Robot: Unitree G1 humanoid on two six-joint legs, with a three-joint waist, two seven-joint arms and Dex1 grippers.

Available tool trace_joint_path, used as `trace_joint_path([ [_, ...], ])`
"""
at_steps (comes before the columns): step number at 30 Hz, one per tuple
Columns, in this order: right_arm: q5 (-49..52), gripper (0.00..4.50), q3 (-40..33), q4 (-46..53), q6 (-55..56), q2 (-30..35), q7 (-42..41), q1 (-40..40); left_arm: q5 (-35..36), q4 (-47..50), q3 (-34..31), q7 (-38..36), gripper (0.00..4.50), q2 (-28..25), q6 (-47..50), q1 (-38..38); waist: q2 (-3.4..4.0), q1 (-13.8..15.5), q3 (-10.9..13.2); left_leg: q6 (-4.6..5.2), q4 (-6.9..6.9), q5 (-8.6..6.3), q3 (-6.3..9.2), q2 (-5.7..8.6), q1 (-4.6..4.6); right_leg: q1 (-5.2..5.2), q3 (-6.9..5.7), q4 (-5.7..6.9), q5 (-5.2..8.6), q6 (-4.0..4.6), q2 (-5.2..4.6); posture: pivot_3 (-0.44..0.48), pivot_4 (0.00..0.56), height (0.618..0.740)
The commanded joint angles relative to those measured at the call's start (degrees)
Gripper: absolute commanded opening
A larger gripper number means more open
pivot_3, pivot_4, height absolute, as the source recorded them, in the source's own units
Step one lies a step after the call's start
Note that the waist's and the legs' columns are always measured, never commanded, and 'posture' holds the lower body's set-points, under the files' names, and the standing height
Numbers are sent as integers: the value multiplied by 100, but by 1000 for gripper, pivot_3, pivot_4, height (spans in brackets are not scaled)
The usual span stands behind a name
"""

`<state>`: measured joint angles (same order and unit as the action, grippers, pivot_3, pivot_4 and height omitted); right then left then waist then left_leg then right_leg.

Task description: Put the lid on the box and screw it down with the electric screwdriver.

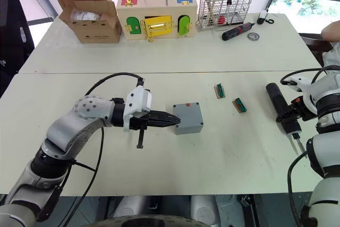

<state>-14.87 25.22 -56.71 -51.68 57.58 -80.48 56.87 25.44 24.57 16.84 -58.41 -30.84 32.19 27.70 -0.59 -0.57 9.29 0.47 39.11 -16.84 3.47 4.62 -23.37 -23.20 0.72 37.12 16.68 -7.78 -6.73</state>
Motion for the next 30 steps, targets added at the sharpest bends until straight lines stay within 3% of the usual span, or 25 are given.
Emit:
trace_joint_path([
  [1,-14,2007,53,87,33,-39,-183,-319,17,124,-19,45,0,27,-48,14,-1,4,-1,0,0,0,0,0,0,0,0,0,0,0,0,0,150,737],
  [8,3,2005,-170,213,-56,15,-141,-315,-64,-56,16,17,0,76,-167,63,-1,8,-1,-1,-1,0,4,0,0,1,-3,-1,0,0,0,0,150,737],
  [13,238,2005,-584,-1,-499,84,-216,565,-101,-352,-21,-141,0,102,-322,184,30,-13,13,-1,-2,0,-5,1,-2,-7,1,-1,0,0,-2,0,150,737],
  [17,847,2005,-1410,296,-1895,329,1,1412,-223,-921,5,-379,0,177,-632,493,122,-11,48,-1,-6,0,-19,5,-14,-30,12,8,0,0,-5,0,150,737],
  [20,1273,2005,-2141,947,-2924,350,491,1510,-233,-1229,-42,-544,0,190,-786,618,126,11,48,-3,-27,1,-17,1,-17,-44,7,11,0,0,-5,0,150,737],
  [22,1577,2005,-2880,1724,-3693,234,875,1389,-248,-1437,-68,-670,0,180,-880,713,125,38,49,-3,-39,1,-8,0,-18,-48,0,10,0,0,-5,0,150,737],
  [26,2488,2005,-5473,3038,-4082,-595,1959,851,-244,-1830,-89,-891,0,193,-897,1056,124,109,49,-3,-22,1,-12,4,-42,-62,-1,11,0,0,-7,0,150,737],
  [30,3533,2005,-7884,5470,-4082,-2466,3658,165,-244,-2063,-82,-1087,0,175,-883,1256,125,131,47,-4,-2,3,-10,4,-47,-62,0,24,-1,-2,-6,0,150,737],
])
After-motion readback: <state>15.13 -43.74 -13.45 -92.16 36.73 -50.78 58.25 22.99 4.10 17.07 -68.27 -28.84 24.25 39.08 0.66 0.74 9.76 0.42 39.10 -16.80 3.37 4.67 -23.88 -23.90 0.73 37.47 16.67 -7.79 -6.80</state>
